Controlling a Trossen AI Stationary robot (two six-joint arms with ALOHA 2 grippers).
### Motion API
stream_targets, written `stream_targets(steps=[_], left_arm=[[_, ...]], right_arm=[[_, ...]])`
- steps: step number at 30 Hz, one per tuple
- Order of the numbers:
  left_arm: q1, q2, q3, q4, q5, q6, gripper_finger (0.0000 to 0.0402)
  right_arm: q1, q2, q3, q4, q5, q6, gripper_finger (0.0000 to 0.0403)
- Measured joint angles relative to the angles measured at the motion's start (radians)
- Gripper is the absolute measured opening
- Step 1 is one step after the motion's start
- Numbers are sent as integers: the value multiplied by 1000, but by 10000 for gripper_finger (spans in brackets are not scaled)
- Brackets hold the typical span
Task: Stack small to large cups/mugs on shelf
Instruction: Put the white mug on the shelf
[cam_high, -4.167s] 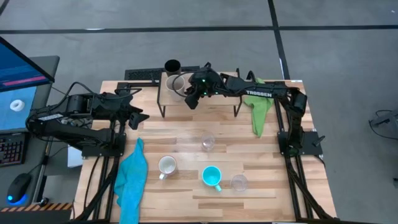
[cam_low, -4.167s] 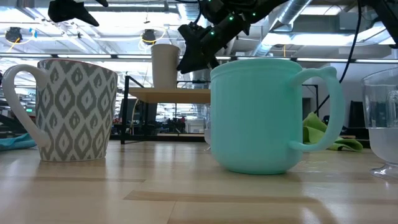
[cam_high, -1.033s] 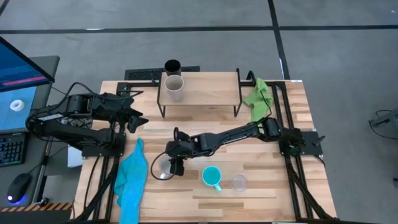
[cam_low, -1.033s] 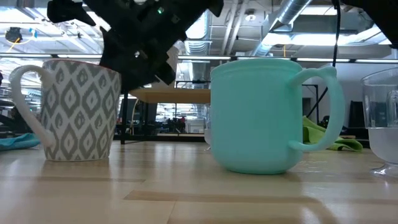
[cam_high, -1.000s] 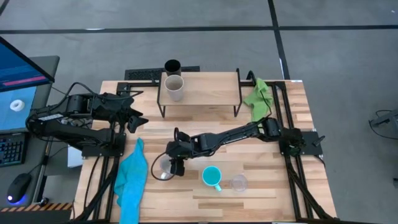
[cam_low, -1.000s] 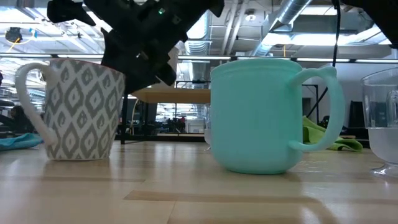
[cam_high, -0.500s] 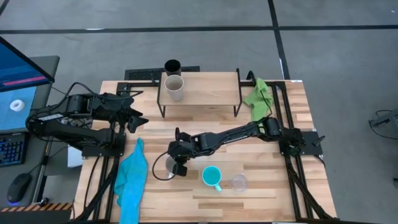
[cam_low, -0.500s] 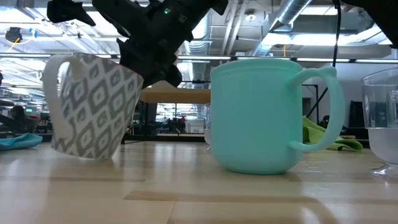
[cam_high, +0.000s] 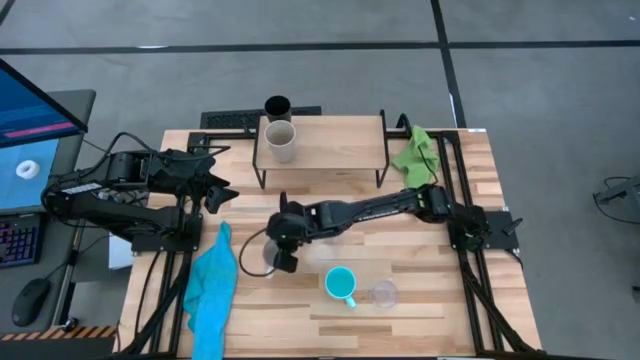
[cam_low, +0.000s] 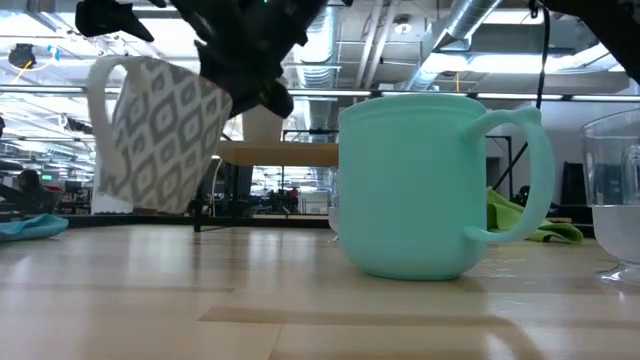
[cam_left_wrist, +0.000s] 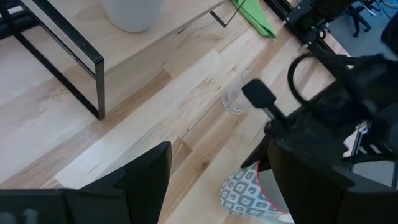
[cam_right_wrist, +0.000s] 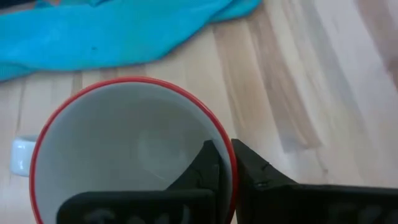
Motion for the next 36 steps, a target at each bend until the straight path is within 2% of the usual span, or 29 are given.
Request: stream_targets(steps=[6, 10, 16, 19, 23, 26, 36], left_arm=[[0, 0, 0, 0, 0, 0, 261], [0, 0, 0, 0, 3, 0, 261], [0, 0, 0, -2, 7, 1, 261], [0, -1, 0, -2, 7, 2, 261], [0, 0, 0, -1, 6, 5, 261], [0, 0, 0, 2, 1, 6, 261], [0, 0, 0, 0, -28, -17, 261]], right_arm=[[-42, 0, 160, -181, -63, 7, 29], [-81, -14, 280, -380, -80, -43, 29], [-164, -194, 262, -496, -101, -71, 29], [-224, -282, 264, -576, -71, -80, 29], [-330, -359, 263, -616, -1, -85, 29], [-423, -379, 263, -614, 4, -98, 29], [-658, -277, 261, -524, -33, -111, 29]])
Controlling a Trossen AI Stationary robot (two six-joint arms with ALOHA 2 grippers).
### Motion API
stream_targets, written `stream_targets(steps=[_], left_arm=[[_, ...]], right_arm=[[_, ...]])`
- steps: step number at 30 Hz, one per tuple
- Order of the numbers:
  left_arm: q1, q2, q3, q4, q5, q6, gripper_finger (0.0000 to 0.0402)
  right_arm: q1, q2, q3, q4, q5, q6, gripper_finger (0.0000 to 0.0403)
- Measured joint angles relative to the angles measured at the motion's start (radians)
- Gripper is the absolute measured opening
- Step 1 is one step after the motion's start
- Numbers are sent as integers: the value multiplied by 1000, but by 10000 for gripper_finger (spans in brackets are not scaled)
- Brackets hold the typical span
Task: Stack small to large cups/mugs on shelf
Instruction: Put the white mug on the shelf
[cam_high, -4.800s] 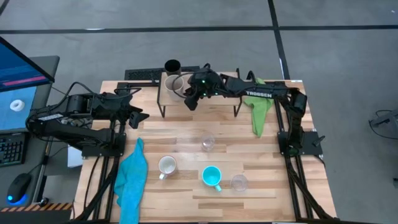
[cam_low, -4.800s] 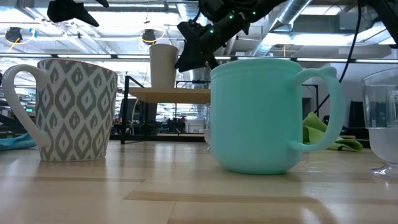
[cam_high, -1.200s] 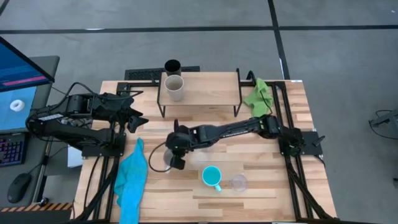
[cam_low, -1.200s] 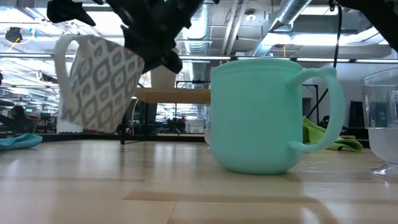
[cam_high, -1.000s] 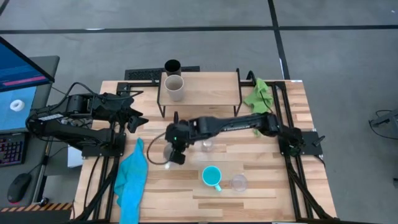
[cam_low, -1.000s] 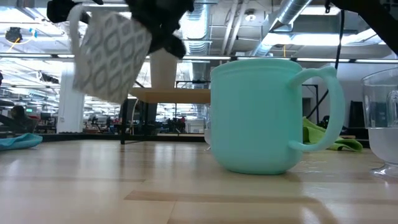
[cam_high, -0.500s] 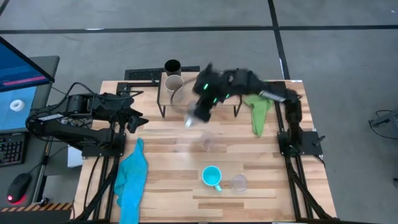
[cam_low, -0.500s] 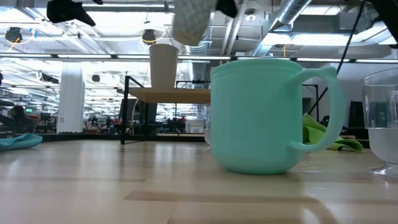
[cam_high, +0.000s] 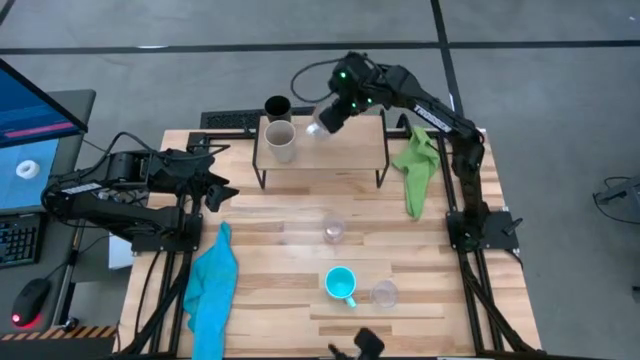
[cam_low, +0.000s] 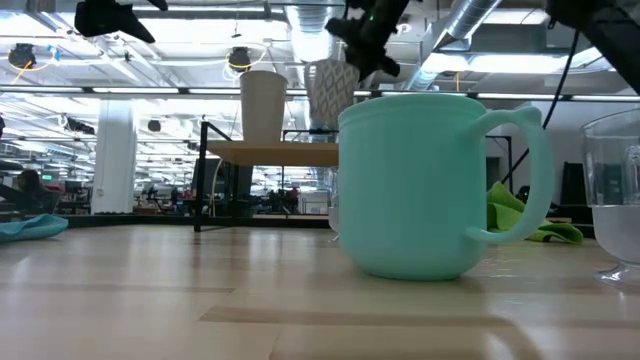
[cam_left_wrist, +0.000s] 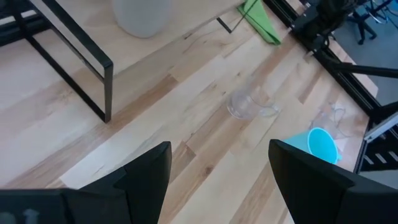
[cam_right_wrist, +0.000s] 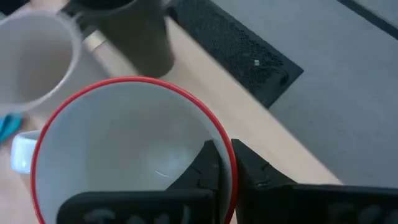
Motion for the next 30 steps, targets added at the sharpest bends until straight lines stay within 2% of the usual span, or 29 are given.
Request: stream_targets(steps=[13, 30], left_arm=[[0, 0, 0, 0, -26, -23, 261], [0, 0, 0, -1, -44, -34, 261]], right_arm=[[-71, 119, 0, 73, -22, 7, 29], [-87, 135, 2, 101, -20, 11, 35]])
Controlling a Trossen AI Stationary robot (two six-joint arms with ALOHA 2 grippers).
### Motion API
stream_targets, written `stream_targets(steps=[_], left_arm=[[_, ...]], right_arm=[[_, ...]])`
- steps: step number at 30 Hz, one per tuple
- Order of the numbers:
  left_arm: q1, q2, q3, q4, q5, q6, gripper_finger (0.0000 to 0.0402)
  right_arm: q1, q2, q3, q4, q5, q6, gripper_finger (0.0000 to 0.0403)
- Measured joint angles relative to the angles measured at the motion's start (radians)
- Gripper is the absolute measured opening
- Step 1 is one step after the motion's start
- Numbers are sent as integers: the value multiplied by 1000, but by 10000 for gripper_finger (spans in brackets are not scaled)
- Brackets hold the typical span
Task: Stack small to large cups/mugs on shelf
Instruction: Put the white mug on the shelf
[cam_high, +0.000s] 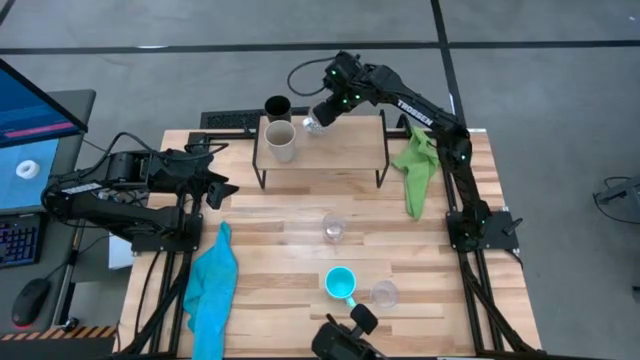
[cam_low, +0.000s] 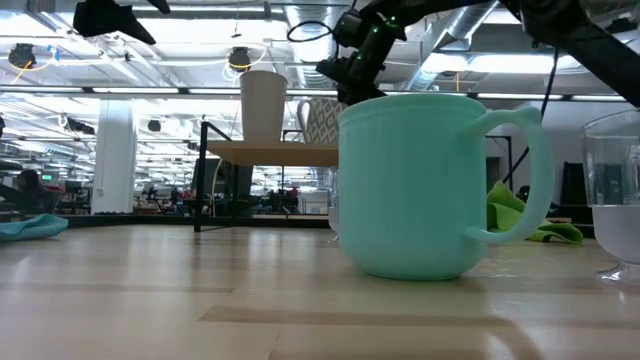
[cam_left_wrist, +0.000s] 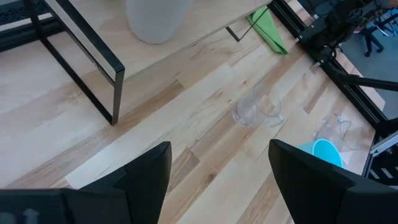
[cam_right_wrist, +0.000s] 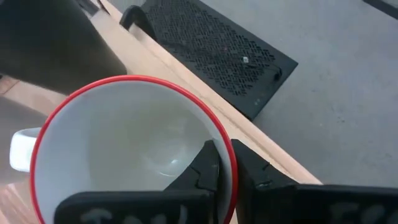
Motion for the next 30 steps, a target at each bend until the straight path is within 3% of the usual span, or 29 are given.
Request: stream_targets(steps=[23, 30], left_arm=[[0, 0, 0, 0, 0, 2, 261], [0, 0, 0, 0, 0, 2, 261]], right_arm=[[0, 4, 0, 2, -3, -4, 57], [0, 4, 0, 21, -4, 0, 108]])
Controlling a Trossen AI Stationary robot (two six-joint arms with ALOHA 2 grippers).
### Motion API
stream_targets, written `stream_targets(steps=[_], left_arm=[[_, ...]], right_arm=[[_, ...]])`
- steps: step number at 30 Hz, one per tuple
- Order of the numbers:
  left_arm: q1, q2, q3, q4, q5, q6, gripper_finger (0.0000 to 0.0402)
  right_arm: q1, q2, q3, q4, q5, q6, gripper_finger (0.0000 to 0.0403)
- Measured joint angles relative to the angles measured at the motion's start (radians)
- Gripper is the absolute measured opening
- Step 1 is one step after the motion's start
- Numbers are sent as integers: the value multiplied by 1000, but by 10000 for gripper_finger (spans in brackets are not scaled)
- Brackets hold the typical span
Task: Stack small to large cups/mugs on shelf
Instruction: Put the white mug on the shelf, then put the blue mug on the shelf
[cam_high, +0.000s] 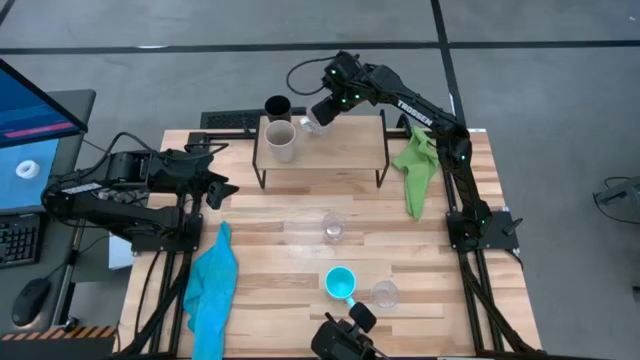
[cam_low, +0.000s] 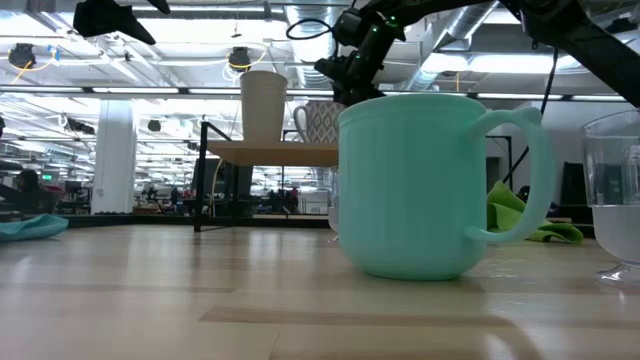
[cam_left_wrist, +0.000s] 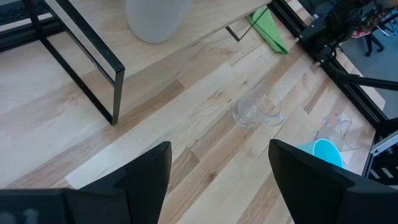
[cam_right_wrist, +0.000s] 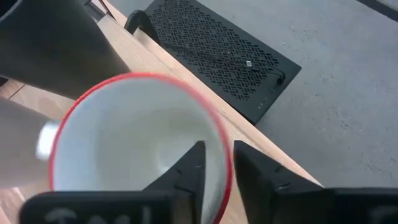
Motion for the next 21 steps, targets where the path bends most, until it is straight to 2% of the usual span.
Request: stream_targets(steps=[5, 13, 21], left_arm=[[0, 0, 0, 0, 0, 2, 261], [0, 0, 0, 0, 0, 2, 261], [0, 0, 0, 0, 0, 2, 261]], right_arm=[[0, 0, 0, 11, 1, 3, 142], [-6, 0, 0, 21, -10, 5, 165], [-9, -30, 18, 31, -66, 5, 225]])
